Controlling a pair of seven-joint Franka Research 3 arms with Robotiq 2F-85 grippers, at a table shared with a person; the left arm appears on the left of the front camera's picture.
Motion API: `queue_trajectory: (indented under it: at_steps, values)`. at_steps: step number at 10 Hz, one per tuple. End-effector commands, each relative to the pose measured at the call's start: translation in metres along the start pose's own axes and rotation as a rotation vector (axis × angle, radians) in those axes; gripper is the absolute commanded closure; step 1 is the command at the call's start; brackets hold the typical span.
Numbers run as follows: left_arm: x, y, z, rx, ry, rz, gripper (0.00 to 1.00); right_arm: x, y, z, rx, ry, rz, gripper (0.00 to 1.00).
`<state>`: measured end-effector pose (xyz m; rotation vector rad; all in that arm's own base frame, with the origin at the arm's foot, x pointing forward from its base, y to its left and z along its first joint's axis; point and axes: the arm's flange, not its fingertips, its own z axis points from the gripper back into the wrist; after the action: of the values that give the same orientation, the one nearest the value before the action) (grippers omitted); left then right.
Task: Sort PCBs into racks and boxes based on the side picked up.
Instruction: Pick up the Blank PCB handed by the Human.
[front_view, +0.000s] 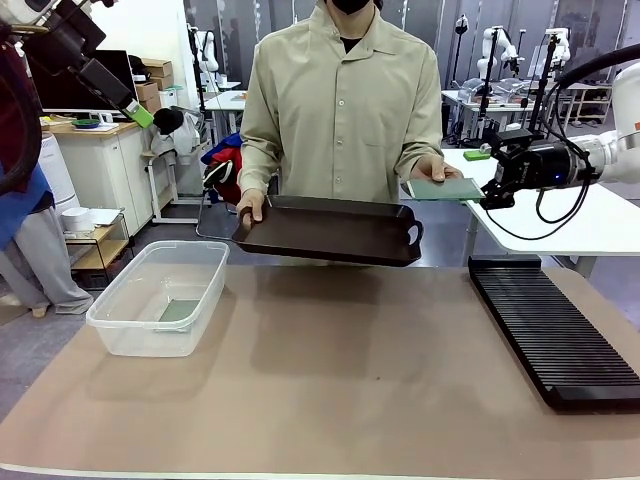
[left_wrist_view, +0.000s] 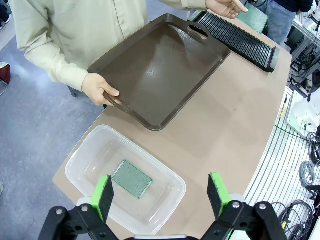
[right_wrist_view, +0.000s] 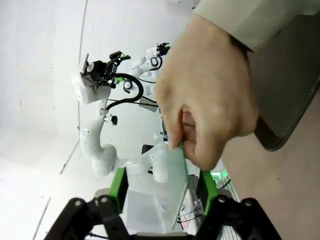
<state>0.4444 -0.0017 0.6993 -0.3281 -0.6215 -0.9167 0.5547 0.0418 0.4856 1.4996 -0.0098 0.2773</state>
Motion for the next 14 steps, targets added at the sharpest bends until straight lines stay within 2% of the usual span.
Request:
queue_trajectory:
  at_steps: [1, 2, 14]
  values:
    - [-0.0007, -0.0016, -0.0005, -0.005, 0.004, -0.001, 0.0, -0.0008, -0.0001, 0.0005, 0.017, 0.009, 0.003, 0.62]
    - [-0.0007, -0.0016, -0.0005, -0.005, 0.004, -0.001, 0.0, -0.001, -0.0001, -0.0002, 0.009, 0.01, -0.006, 1.0]
    - [-0.0007, -0.0016, -0.0005, -0.005, 0.004, -0.001, 0.0, 0.0025, -0.0088, -0.0045, 0.002, 0.02, -0.115, 1.0]
